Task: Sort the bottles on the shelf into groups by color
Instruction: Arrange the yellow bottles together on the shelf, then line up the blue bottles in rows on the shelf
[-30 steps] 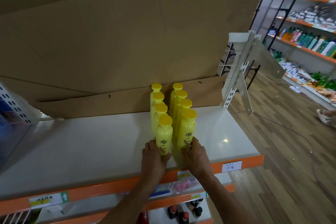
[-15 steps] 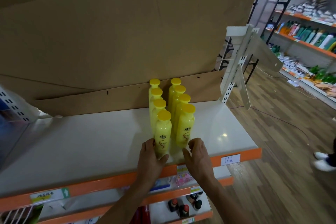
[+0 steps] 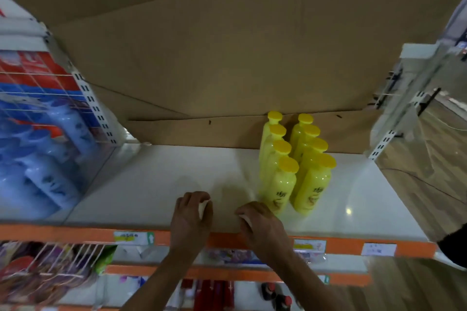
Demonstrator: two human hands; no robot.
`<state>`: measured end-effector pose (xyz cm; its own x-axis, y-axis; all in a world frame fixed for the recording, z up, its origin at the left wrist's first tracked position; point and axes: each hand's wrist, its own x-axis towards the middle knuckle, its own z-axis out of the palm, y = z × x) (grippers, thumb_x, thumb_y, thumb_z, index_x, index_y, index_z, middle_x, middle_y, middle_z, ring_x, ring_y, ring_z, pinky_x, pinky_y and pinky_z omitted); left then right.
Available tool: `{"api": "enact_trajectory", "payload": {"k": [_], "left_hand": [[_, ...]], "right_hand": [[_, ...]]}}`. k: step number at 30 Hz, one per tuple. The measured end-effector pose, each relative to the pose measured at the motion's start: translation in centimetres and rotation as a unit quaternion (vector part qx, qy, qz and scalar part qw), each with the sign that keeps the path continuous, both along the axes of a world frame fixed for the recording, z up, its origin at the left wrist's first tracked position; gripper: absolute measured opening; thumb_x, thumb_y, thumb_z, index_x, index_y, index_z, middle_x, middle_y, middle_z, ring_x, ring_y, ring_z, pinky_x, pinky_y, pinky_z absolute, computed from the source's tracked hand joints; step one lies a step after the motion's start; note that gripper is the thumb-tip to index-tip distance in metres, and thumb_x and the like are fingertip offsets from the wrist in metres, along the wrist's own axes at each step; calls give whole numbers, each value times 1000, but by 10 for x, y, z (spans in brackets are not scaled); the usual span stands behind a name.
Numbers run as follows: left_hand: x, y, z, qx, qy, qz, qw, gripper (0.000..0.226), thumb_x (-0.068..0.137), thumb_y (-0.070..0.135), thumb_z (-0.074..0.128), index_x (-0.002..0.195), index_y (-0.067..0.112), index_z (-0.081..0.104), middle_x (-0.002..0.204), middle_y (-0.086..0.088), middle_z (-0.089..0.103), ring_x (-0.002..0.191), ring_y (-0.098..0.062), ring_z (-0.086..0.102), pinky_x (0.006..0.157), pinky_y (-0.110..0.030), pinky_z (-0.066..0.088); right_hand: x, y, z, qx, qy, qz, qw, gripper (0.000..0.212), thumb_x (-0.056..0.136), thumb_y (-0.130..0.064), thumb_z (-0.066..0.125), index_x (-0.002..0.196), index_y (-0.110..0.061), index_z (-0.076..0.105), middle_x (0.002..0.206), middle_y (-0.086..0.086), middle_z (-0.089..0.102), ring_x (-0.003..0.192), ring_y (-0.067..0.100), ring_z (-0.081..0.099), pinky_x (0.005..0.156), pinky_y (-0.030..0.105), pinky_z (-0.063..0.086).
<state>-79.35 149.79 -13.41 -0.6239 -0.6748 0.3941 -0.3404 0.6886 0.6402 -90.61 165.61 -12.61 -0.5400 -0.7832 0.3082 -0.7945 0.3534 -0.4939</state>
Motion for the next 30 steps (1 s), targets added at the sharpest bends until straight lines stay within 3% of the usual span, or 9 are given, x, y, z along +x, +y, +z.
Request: {"api": "enact_trajectory", "payload": {"k": [3, 9, 15, 21, 26, 30], "left_hand": [[30, -36, 4, -16, -10, 47, 999, 22, 85, 10, 70, 106, 18, 66, 100, 3, 65, 94, -20, 56, 78, -32, 49], [91, -99, 12, -20, 10, 103, 994, 18, 85, 11, 70, 101, 18, 66, 90, 6, 64, 86, -18, 57, 74, -32, 50], [151, -157, 14, -4, 43, 132, 990, 18, 83, 8, 70, 91, 22, 63, 82, 12, 58, 77, -15, 57, 67, -34, 50], [195, -212, 14, 32, 109, 179, 977, 30, 85, 8, 69, 108, 15, 51, 101, 1, 50, 84, -22, 58, 67, -37, 50], [224, -232, 9, 38, 127, 178, 975, 36, 82, 6, 70, 108, 15, 46, 100, 1, 46, 84, -20, 53, 65, -42, 51], [240, -255, 10, 60, 147, 168, 973, 54, 81, 10, 75, 125, 11, 44, 114, 0, 47, 97, -13, 50, 77, -33, 48]], "right_hand": [[6, -35, -3, 2, 3, 32, 999, 19, 89, -24, 55, 107, -24, 62, 110, -8, 59, 105, 13, 55, 79, 30, 52], [38, -110, 3, 7, -8, 73, 997, 26, 91, -23, 57, 117, -26, 60, 115, -10, 54, 108, 7, 50, 85, 20, 43], [88, -185, 6, 14, -43, 80, 996, 30, 89, -23, 58, 119, -26, 60, 117, -9, 56, 111, 11, 53, 89, 29, 49], [137, -257, 7, 29, -65, 86, 994, 29, 95, -27, 55, 124, -27, 58, 120, -8, 56, 111, 10, 53, 91, 29, 49], [170, -306, 21, 21, -107, 107, 988, 43, 95, -29, 57, 137, -26, 48, 130, -7, 54, 115, 6, 51, 96, 31, 48], [188, -338, 26, 10, -164, 116, 980, 56, 90, -38, 61, 140, -33, 38, 138, -12, 47, 122, 4, 45, 99, 32, 48]]}}
